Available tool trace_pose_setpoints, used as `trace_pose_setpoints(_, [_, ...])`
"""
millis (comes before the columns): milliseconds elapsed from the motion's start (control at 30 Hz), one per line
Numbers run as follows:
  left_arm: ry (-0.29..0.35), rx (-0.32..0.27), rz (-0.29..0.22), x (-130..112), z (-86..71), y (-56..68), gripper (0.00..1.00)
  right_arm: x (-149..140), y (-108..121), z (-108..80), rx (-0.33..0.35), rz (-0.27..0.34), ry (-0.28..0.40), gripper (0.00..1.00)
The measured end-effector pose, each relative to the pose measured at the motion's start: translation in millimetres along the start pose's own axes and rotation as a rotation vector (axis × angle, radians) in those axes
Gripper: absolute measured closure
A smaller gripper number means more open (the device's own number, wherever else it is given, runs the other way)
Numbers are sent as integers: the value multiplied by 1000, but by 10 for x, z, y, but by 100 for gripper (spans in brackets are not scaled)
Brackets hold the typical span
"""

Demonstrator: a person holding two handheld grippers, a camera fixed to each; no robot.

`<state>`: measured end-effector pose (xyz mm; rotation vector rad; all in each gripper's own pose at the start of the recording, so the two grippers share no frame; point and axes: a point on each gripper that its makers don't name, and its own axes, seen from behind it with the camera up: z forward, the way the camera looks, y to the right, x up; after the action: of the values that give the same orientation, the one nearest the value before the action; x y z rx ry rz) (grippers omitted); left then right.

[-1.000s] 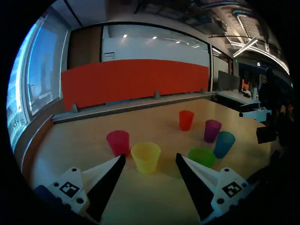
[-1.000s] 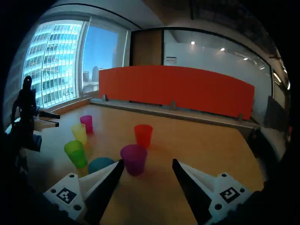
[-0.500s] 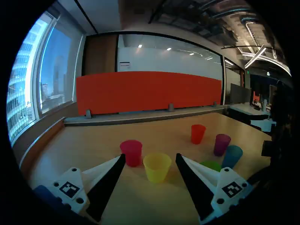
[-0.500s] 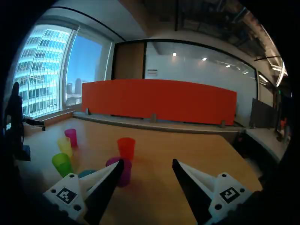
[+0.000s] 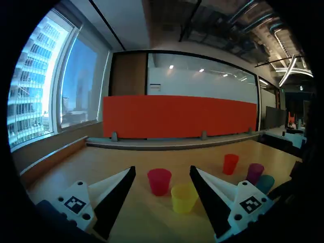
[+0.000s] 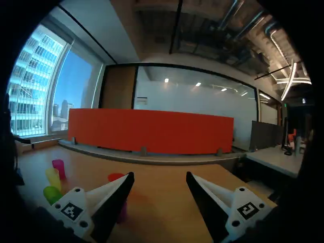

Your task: Pour water

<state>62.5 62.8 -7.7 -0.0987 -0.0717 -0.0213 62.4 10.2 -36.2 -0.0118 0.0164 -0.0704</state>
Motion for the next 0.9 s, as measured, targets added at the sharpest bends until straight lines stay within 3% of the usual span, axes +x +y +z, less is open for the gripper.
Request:
trace_pose_setpoints(233, [48,31,40,78,4,-4,0,138,-101,-15,10,35,37,1])
trace_pose_setpoints(500, [93,74,99,154,-9,-84,0,305,-85,-3,6,30,54,1])
trace_pose_setpoints(900, [94,68,105,5,20,-190,0,235,-4,-32,-36,42,49,1])
